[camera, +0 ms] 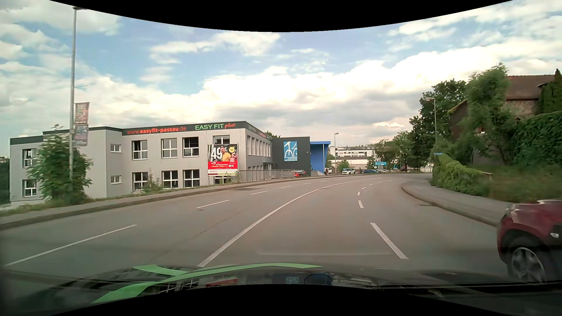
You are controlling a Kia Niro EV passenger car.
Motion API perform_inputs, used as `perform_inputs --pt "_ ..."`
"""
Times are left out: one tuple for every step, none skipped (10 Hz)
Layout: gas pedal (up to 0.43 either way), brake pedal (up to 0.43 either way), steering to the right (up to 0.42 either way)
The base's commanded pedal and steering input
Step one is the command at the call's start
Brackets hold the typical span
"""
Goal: Follow the waypoints while adhering to traffic rules and regulations
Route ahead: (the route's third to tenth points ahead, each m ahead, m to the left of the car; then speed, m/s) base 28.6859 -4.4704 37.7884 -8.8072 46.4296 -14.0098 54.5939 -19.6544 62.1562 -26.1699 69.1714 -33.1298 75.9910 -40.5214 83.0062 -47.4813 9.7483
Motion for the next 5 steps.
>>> perform_inputs --pt "0.039 0.000 0.056" --pt "0.039 0.000 0.056" --pt "0.039 0.000 0.056" --pt "0.047 0.000 0.056" --pt "0.047 0.000 0.056"
